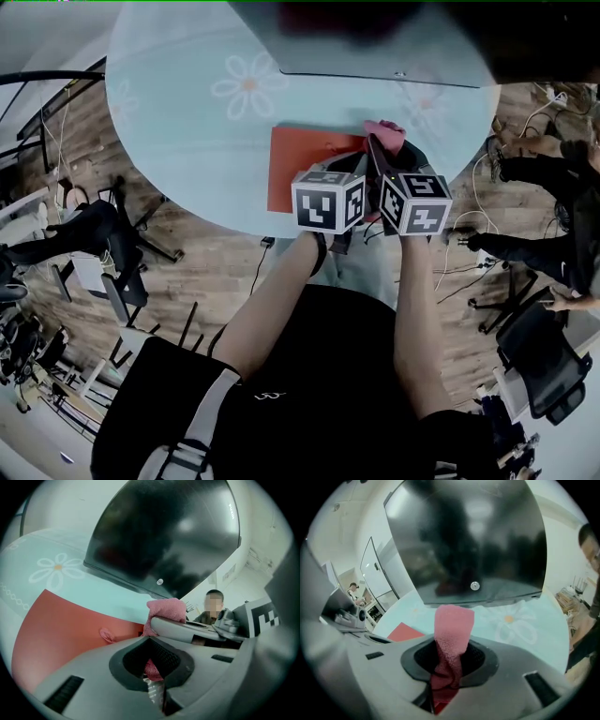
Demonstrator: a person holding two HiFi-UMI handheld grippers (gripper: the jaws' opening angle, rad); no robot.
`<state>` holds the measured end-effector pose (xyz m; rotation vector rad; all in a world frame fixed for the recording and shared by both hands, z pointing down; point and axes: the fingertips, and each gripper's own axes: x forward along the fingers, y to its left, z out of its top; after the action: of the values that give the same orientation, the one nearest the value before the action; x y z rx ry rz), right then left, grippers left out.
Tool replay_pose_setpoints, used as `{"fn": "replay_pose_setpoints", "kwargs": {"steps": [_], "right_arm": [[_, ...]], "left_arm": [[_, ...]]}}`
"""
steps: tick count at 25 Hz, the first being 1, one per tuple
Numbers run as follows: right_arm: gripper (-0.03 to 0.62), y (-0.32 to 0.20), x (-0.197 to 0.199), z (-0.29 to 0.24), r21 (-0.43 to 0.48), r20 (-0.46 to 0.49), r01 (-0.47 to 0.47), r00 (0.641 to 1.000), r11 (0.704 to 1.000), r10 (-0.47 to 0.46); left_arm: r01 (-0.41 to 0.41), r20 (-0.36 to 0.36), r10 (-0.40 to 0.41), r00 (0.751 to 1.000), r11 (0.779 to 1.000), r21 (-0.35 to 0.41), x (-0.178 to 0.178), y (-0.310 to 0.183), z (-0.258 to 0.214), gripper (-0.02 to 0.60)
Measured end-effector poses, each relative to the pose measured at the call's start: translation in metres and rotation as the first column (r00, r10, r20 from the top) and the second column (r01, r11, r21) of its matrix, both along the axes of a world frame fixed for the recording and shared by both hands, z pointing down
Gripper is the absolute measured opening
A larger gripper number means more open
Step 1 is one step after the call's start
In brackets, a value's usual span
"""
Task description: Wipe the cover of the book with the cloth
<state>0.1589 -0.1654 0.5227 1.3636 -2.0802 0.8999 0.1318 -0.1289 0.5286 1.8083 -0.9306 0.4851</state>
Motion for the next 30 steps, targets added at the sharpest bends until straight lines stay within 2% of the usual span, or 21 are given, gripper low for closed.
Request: {"fn": "replay_pose_setpoints", "kwargs": {"steps": [16,20,23,27,30], "right_arm": [[0.100,0.022,0.056,0.003,-0.024,0.039,-0.096,0.995,0.995,0.097],[0.100,0.031,0.076,-0.004,0.007,0.076,-0.126,0.989,0.992,0.125],[0.098,0.042,0.095,-0.009,0.016,0.109,-0.169,0.980,0.986,0.166],[0.098,0.051,0.110,-0.022,0.032,0.124,-0.175,0.978,0.984,0.170],[0.098,0.052,0.111,-0.035,0.060,0.169,-0.182,0.971,0.981,0.170]], "left_arm": [[-0.055,-0.008,0.055,0.998,0.998,0.006,0.051,0.015,0.000,0.014],[-0.072,0.024,0.072,0.997,0.997,-0.008,0.071,0.024,0.000,0.014],[-0.124,0.071,0.121,0.990,0.992,0.031,0.090,0.031,-0.007,0.014],[-0.148,0.061,0.144,0.988,0.986,0.074,0.105,0.040,-0.024,0.014],[-0.158,0.086,0.150,0.985,0.982,0.099,0.106,0.047,-0.034,0.014]]}}
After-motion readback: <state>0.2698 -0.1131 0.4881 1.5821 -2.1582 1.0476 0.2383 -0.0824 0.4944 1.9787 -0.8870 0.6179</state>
